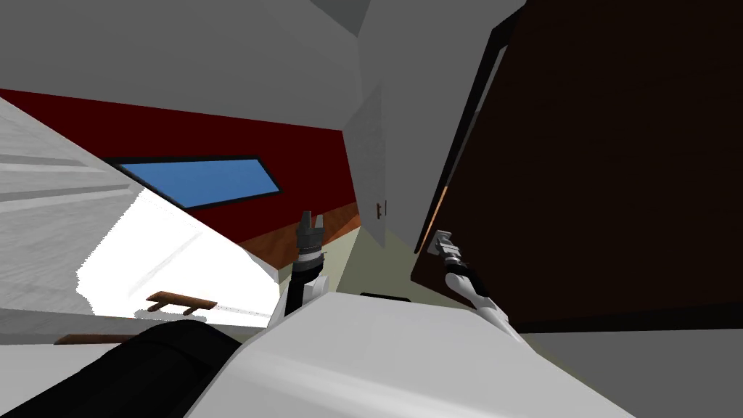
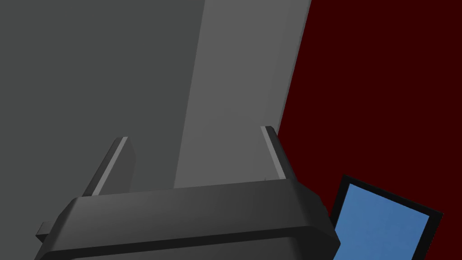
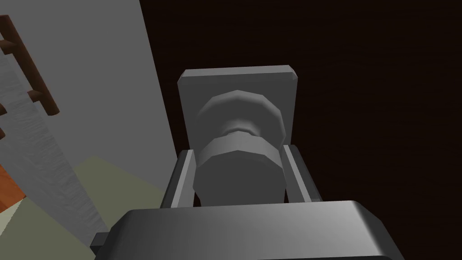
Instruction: Pull the door open
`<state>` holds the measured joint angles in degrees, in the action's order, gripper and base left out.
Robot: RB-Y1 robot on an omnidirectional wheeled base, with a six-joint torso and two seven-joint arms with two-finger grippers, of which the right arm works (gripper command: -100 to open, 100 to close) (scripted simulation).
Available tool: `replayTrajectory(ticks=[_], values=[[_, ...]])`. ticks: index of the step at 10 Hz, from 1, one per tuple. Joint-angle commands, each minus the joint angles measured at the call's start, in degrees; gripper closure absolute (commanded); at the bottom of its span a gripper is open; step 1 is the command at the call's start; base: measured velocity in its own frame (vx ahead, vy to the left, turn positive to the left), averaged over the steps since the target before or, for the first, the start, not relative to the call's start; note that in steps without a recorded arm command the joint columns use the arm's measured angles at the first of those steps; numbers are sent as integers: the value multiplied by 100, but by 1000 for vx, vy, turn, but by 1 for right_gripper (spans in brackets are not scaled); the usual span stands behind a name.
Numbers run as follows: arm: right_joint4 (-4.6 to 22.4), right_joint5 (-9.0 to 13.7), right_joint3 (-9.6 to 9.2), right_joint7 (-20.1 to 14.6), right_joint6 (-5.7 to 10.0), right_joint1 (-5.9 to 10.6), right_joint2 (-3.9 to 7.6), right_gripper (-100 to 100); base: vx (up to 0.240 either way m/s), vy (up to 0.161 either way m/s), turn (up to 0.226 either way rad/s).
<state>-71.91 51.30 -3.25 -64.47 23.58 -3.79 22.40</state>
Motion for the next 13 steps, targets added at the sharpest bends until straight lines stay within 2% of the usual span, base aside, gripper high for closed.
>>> replayTrajectory(ticks=[1,4,5,6,13], values=[[-81,-12,-124,-108,31,-63,97,100,-227,-40,148],[-164,-23,-269,-238,66,-133,222,100,-214,-49,108],[-119,-24,-250,-215,62,-114,196,100,-87,-10,32],[-180,-27,-346,-290,87,-191,272,100,-155,-38,99],[-488,-28,-686,-589,246,-477,634,100,-202,-53,130]])
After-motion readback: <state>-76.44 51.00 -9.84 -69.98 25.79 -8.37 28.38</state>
